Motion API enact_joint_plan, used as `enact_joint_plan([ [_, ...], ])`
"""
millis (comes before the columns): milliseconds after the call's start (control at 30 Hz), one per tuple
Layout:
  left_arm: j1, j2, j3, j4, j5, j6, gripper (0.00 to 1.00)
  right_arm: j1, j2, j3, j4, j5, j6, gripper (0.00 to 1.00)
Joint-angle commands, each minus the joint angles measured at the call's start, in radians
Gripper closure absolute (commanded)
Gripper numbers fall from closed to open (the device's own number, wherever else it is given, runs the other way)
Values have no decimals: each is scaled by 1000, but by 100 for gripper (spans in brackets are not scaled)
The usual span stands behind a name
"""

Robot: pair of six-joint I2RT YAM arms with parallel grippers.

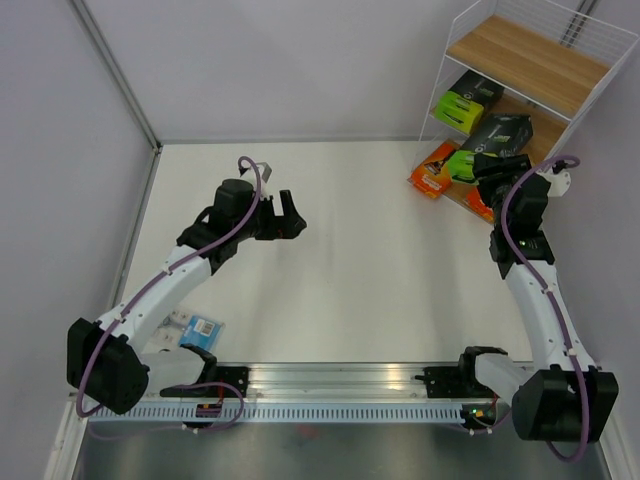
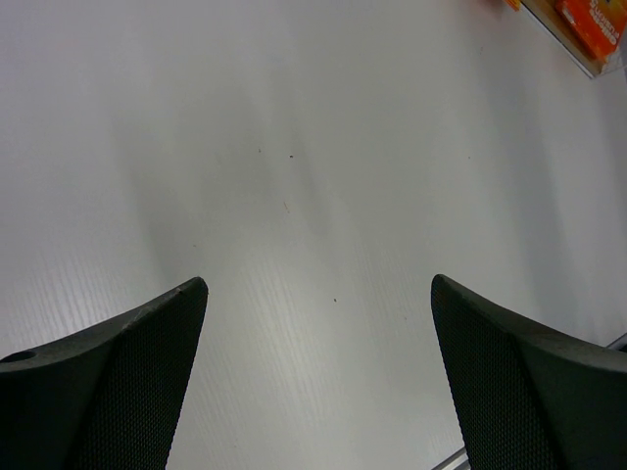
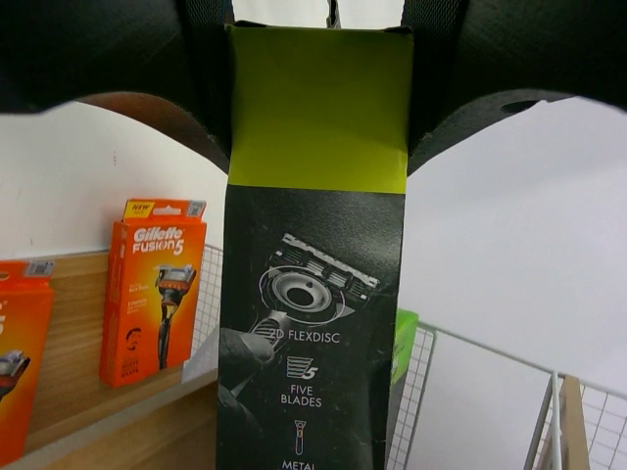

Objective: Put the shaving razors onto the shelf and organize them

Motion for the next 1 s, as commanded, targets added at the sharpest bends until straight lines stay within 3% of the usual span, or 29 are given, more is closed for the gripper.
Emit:
enact_joint_plan([
  [0,7,-5,5,21,-5,52,0,-20,18,92,156,40,-23,81],
  [400,7,9,-4,28,-22,81,0,-34,135,172,204,48,-50,78],
  [900,7,1,-27,28,-79,85,0,-32,213,239,201,201,-61,77],
  [967,7,-2,-30,28,-82,85,0,-34,218,233,204,220,-53,72],
])
